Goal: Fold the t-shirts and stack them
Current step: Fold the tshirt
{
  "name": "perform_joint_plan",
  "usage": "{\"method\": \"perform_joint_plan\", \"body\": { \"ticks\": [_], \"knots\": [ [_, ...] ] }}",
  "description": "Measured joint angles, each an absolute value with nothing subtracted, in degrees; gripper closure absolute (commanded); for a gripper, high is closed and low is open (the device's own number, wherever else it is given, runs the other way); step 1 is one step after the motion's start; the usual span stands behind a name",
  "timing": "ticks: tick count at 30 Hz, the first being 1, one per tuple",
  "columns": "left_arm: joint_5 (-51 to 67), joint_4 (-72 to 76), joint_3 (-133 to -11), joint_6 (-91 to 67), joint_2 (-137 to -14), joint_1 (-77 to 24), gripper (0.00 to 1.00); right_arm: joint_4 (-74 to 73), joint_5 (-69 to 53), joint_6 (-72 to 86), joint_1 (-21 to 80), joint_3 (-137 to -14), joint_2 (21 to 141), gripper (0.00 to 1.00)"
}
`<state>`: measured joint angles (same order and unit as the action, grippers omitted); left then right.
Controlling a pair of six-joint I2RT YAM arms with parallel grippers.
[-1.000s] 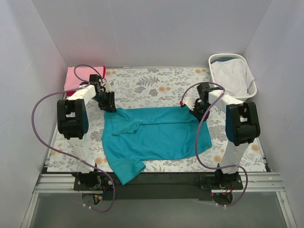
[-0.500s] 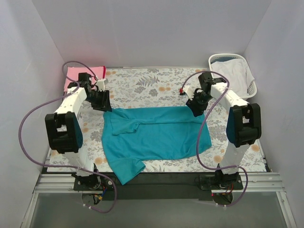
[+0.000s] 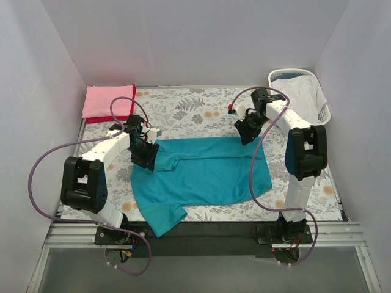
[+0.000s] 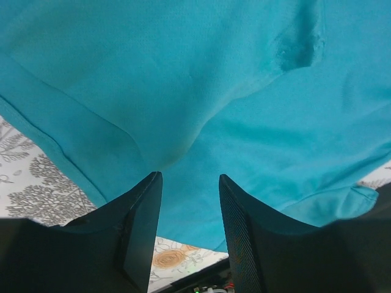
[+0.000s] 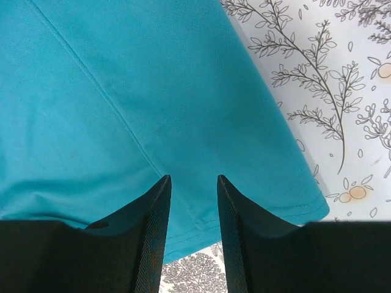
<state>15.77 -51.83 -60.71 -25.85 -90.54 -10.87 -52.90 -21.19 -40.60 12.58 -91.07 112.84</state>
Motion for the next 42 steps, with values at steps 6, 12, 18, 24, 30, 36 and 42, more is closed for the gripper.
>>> {"method": "perform_joint_plan", "body": {
  "ticks": [6, 12, 18, 24, 30, 36, 42],
  "knots": [
    [11.84, -48.88, -60.8, -24.36, -91.66, -11.79, 0.59, -53.1, -21.65, -39.66, 12.69, -91.07, 113.14, 0.58],
    [10.15, -47.92, -60.82, -23.4, -94.52, -12.27, 0.67, -53.08, -21.61, -39.62, 12.78, -91.07, 113.14, 0.58],
    [9.93, -48.6, -60.95, -23.14, -94.63, -12.91, 0.9, -53.08, -21.61, -39.64, 12.78, -91.07, 113.14, 0.59],
    [10.55, -51.68, -63.07, -23.42, -94.61, -12.97, 0.95, -53.1, -21.58, -39.64, 12.78, -91.07, 113.14, 0.6],
    [10.55, -53.06, -63.37, -23.46, -94.37, -12.97, 0.73, -53.1, -21.63, -39.64, 12.78, -91.07, 113.14, 0.62],
    [9.91, -52.47, -63.13, -23.86, -94.37, -12.97, 0.6, -53.1, -21.71, -39.64, 12.78, -91.07, 113.12, 0.6],
    [9.56, -51.4, -61.52, -23.68, -95.13, -12.97, 0.69, -53.12, -22.52, -39.62, 12.88, -90.96, 112.97, 0.6]
  ]
}}
